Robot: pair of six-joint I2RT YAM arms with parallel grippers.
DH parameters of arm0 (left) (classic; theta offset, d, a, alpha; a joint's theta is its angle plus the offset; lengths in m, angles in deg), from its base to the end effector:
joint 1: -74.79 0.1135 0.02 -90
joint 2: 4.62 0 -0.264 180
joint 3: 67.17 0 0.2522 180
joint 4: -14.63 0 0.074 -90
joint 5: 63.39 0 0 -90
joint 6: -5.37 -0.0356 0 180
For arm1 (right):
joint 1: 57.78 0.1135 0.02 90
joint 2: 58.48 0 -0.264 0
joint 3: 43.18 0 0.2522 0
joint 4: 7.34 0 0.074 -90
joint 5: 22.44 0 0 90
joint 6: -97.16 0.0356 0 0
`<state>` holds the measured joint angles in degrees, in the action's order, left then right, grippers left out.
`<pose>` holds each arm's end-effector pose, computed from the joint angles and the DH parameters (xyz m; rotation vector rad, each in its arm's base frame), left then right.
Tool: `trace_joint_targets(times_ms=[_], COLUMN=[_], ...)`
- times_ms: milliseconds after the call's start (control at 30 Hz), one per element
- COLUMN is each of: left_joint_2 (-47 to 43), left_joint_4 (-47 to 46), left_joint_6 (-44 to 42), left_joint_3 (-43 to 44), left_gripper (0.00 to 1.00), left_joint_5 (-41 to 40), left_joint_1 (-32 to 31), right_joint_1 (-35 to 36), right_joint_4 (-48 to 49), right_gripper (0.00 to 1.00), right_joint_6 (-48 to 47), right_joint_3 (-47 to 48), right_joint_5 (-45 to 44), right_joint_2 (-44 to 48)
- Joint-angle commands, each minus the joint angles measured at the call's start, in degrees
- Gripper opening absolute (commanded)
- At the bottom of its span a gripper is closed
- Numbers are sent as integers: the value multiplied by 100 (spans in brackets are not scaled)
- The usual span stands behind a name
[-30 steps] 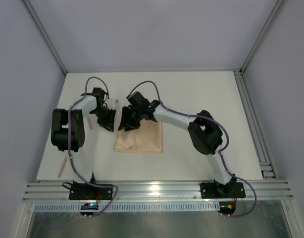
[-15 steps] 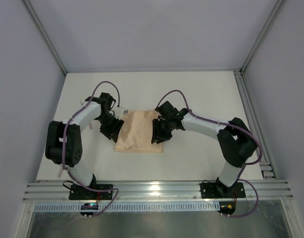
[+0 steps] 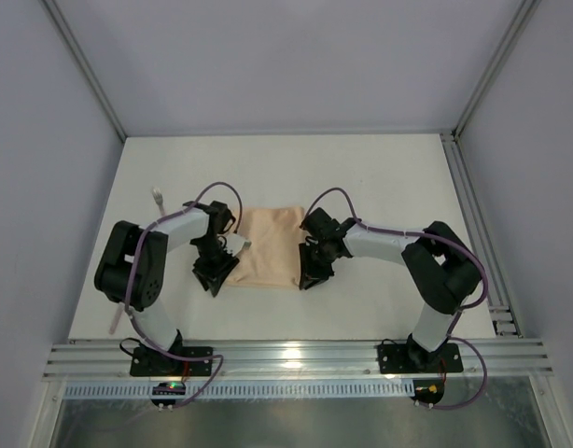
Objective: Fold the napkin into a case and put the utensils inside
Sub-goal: Smooth out the square-folded napkin at the center of the board.
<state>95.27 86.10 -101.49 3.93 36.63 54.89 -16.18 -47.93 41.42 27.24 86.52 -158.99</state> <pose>0.2489 -0.0967 0.1448 -0.9075 -2.8048 0.2513 0.2331 0.2224 0.1450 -0.2768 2.9848 0.7082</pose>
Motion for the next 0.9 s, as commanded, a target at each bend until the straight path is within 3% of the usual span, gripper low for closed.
trace_joint_targets(times_ms=[0,200,333,533,733,867], left_joint_2=[-49,-838,-692,-208,118,205], left_joint_4=[-235,835,1057,426,144,-102], left_joint_6=[-142,-1064,-758,51,139,236], left_joint_3=[-57,575,1208,1078,832,656], left_gripper=[39,38,38,36,34,27], left_joint_5=[-229,1291,1757,1249,739,554], left_joint_1=[21,48,328,364,355,338], right_joint_1=[6,6,-29,-266,-328,-337], right_joint_4=[55,-226,-437,-306,-165,107], right_gripper=[23,23,24,25,31,32], right_joint_6=[-147,-376,-455,-297,-201,-113], right_joint_3=[-138,107,354,337,337,188], right_joint_5=[-147,-279,-270,-305,-367,-227], right_joint_2=[-83,251,444,453,260,93])
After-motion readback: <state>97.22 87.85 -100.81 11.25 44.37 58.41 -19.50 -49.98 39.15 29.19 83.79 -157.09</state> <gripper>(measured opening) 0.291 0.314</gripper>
